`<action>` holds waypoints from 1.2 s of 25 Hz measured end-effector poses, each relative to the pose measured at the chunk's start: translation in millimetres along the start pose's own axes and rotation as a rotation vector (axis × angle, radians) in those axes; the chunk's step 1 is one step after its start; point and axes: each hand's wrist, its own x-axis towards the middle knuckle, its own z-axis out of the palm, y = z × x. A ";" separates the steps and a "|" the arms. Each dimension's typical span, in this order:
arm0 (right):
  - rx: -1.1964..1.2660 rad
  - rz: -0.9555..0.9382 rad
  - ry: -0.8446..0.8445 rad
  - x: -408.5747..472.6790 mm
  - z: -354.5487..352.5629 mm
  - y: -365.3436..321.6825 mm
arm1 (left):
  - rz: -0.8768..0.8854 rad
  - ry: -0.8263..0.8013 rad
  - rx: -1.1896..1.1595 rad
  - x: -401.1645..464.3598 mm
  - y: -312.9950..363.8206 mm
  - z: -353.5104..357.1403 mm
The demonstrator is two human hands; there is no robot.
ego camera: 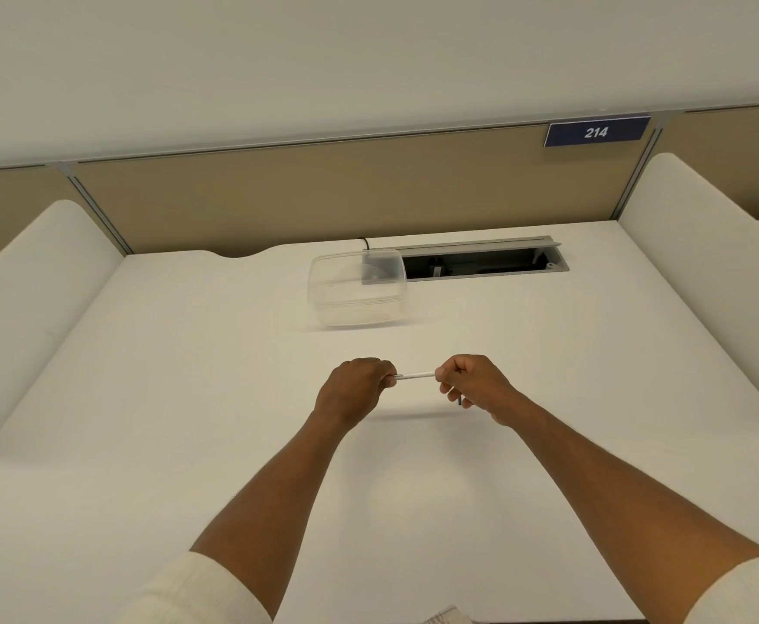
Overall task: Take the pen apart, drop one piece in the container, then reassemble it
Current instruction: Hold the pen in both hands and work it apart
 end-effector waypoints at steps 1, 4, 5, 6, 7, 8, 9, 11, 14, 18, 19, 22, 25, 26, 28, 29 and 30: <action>0.012 -0.015 0.002 0.0 0.0 0.5 | 0.000 0.001 0.000 -0.4 -0.3 0.4; 0.037 -0.011 0.047 -0.9 1.1 -1.4 | -0.008 0.007 -0.014 -0.7 -1.8 0.9; 0.034 0.010 0.059 -0.9 1.2 -2.5 | -0.011 0.008 -0.018 -0.5 -1.6 0.7; 0.018 0.024 0.059 -0.2 1.0 -3.1 | -0.014 0.009 -0.020 -0.2 -1.1 0.2; -0.005 0.029 0.050 0.7 0.9 -2.9 | -0.015 0.007 -0.020 0.2 -0.7 0.0; -0.022 0.029 0.038 1.4 1.0 -2.2 | -0.014 0.003 -0.021 0.3 -0.7 0.2; -0.023 0.027 0.023 2.0 1.2 -1.5 | -0.014 -0.003 -0.021 0.1 -0.9 0.8; 0.013 0.012 0.001 2.6 2.2 -1.1 | -0.019 -0.011 -0.017 -1.2 -1.5 2.1; 0.049 0.013 0.020 2.0 4.4 -5.9 | -0.019 -0.015 -0.019 -0.3 -1.7 2.7; -0.076 0.013 0.059 3.6 7.1 -10.4 | -0.006 -0.001 -0.022 5.7 0.6 0.5; -0.072 -0.012 0.068 4.5 7.3 -9.4 | -0.004 -0.001 -0.021 7.4 0.4 0.1; 0.011 -0.069 0.074 7.7 5.6 -7.5 | -0.005 -0.012 -0.018 10.8 -2.0 -0.8; -0.012 -0.046 0.069 11.6 5.6 -11.9 | -0.015 -0.008 -0.024 14.4 -4.1 -1.1; -0.067 -0.043 0.089 13.6 6.3 -12.8 | -0.014 -0.007 -0.030 16.0 -4.0 -1.3; -0.164 -0.069 0.148 17.4 7.9 -13.6 | -0.009 -0.012 -0.051 20.5 -2.7 -2.4; -0.177 -0.083 0.175 18.9 8.2 -13.5 | -0.012 -0.014 -0.069 23.1 -1.5 -3.7; -0.173 -0.094 0.193 20.5 8.0 -12.9 | -0.020 -0.014 -0.092 25.9 -0.2 -5.3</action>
